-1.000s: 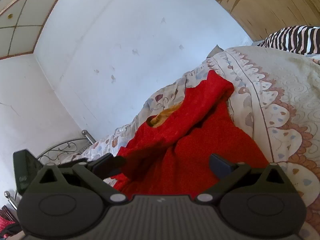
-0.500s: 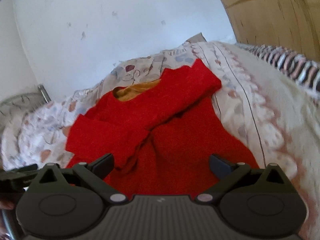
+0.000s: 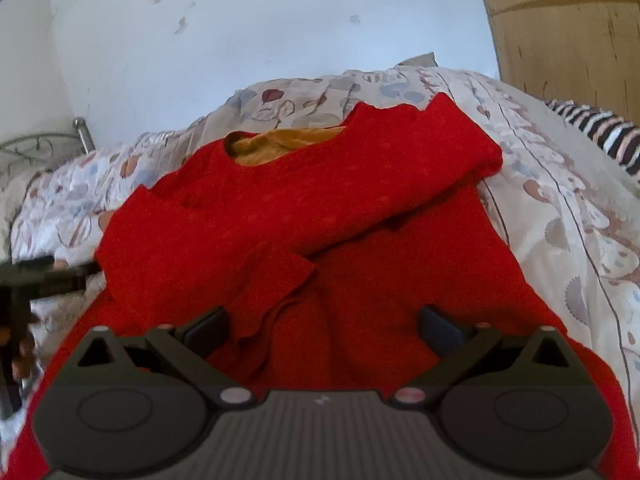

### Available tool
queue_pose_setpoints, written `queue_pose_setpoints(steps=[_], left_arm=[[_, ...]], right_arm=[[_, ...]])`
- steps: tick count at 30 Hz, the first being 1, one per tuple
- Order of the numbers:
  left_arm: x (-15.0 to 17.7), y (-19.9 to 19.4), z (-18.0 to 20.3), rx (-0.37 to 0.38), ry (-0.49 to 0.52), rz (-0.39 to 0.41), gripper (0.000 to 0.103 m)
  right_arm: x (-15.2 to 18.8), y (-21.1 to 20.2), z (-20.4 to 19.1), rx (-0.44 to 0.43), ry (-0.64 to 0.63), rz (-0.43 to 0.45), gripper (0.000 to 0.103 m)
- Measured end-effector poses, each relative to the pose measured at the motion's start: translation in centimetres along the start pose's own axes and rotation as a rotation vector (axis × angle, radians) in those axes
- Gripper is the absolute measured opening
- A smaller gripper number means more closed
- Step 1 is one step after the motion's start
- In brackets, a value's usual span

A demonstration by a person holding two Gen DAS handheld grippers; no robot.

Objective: Fold small clothes

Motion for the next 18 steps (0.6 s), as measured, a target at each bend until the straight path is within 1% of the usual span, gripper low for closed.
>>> queue_pose_setpoints(steps=[4, 7, 10, 12, 15, 17, 18], left_arm=[[-0.3, 1.6, 1.0, -0.025, 0.032, 0.017, 0.099], [-0.1, 1.6, 2.2, -0.017, 0.097, 0.031, 0.096], [0.8, 1.1, 2.8, 0.003, 0.146, 0.009, 0.095], [1.7, 1.2, 2.6, 0.014, 0.138, -0.04, 0.096], [1.7, 1.9, 1.8, 0.006, 0.082, -0.057, 0.096], [1.4, 2.5, 1.6, -0.025, 0.076, -0.056, 0.096], [1.2, 2.8, 1.5, -0.034, 0.075, -0.05, 0.093]], right_arm=[[0.0, -0.1, 0.5, -0.019, 0.025, 0.01, 0.103], [-0.1, -0.1, 0.5, -0.02, 0.028, 0.011, 0.103], [-0.1, -0.1, 0.5, -0.019, 0.026, 0.012, 0.103], [-0.1, -0.1, 0.6, -0.02, 0.027, 0.013, 0.103], [-0.1, -0.1, 0.5, -0.02, 0.027, 0.016, 0.103], [-0.1, -0.1, 0.6, -0.02, 0.027, 0.015, 0.103], [-0.1, -0.1, 0.6, -0.02, 0.026, 0.016, 0.103]])
Point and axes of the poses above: each gripper's, at about its wrist camera, not at the fingertips, and y roughly the way its jaws point, z to its right, x to its underside, the point moved 3 cm from there along y, roughly the way its jaws point, and after that the axes turned 9 degrees about z, right-handed, at the moved point
